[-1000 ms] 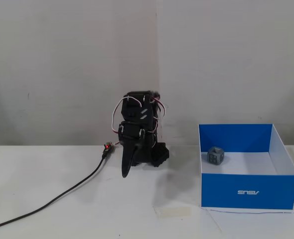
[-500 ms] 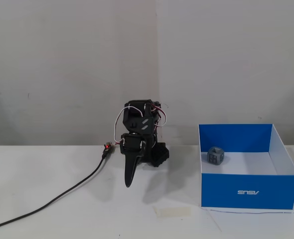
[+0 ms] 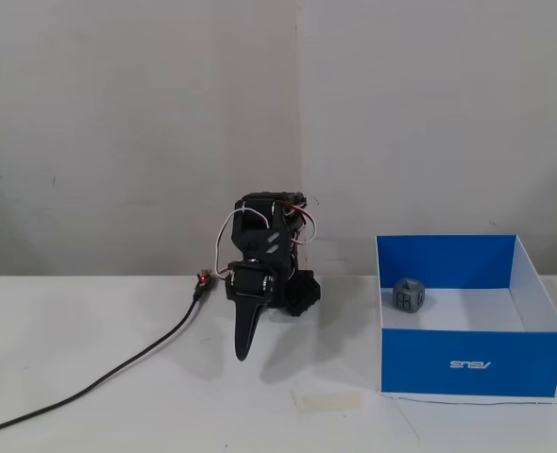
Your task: Pick the gray block and keep it in the box.
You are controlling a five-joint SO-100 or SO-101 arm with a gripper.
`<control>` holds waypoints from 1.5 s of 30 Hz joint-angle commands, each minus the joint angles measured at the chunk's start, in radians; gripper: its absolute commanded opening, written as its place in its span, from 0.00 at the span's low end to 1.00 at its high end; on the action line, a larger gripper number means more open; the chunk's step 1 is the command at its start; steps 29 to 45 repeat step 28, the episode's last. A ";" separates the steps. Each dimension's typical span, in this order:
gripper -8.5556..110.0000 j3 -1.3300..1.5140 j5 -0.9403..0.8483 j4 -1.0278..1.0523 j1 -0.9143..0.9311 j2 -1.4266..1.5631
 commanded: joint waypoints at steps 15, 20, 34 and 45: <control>0.07 0.008 0.012 0.002 0.002 0.118; 0.07 0.008 0.012 0.002 0.002 0.118; 0.07 0.008 0.012 0.002 0.002 0.118; 0.07 0.008 0.012 0.002 0.002 0.118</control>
